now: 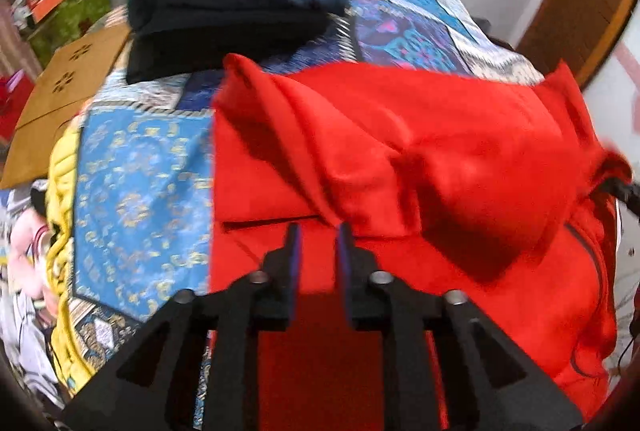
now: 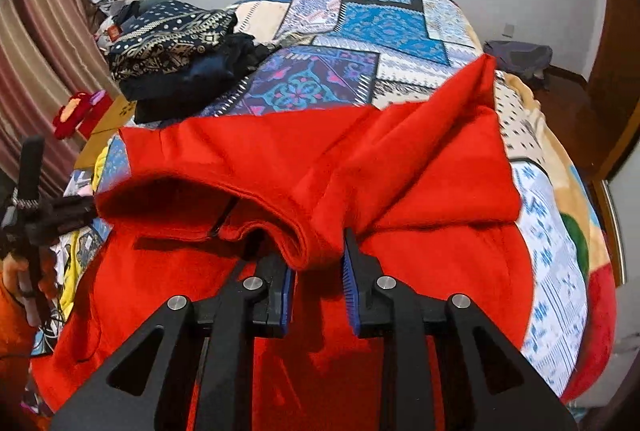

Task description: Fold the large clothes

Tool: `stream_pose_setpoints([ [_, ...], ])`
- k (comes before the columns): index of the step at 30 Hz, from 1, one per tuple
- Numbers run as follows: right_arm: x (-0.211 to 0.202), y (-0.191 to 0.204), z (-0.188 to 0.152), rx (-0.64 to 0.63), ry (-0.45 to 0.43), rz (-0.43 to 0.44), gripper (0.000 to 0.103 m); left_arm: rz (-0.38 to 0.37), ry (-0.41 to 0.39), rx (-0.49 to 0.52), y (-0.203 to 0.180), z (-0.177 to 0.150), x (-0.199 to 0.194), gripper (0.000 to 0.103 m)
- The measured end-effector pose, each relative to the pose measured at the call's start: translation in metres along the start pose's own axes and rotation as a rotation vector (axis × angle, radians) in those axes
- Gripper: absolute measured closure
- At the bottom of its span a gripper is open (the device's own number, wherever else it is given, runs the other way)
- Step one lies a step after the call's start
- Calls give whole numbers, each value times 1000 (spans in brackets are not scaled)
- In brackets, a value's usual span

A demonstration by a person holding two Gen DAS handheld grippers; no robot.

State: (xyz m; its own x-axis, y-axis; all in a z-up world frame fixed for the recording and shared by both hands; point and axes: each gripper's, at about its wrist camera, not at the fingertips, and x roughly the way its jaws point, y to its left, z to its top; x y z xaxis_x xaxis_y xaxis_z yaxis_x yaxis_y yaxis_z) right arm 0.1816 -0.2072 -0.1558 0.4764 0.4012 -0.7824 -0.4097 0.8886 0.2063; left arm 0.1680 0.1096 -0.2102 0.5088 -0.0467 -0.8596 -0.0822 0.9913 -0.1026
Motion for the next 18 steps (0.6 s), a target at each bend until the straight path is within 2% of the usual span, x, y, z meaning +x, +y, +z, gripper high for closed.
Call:
stream_pose_setpoints([
  [5, -14, -11, -2, 50, 5, 1, 82, 53, -75, -10, 12, 16, -21, 60],
  [9, -28, -24, 6, 102, -34, -21, 82, 115, -157, 8, 11, 33, -36, 35],
  [10, -31, -26, 9, 107, -43, -29, 77, 121, -169, 7, 13, 36, -38, 34],
  [12, -35, -34, 18, 121, -64, -54, 60, 130, -172, -2, 16, 44, -36, 27],
  [13, -36, -37, 21, 130, -69, -71, 48, 133, -170, -18, 19, 49, -33, 25],
  [15, -37, -45, 29, 160, -96, -103, 44, 111, -159, -61, 26, 54, -27, 24],
  [18, -31, -59, 43, 194, -97, -71, 44, 35, -112, -137, 38, 62, -10, 24],
])
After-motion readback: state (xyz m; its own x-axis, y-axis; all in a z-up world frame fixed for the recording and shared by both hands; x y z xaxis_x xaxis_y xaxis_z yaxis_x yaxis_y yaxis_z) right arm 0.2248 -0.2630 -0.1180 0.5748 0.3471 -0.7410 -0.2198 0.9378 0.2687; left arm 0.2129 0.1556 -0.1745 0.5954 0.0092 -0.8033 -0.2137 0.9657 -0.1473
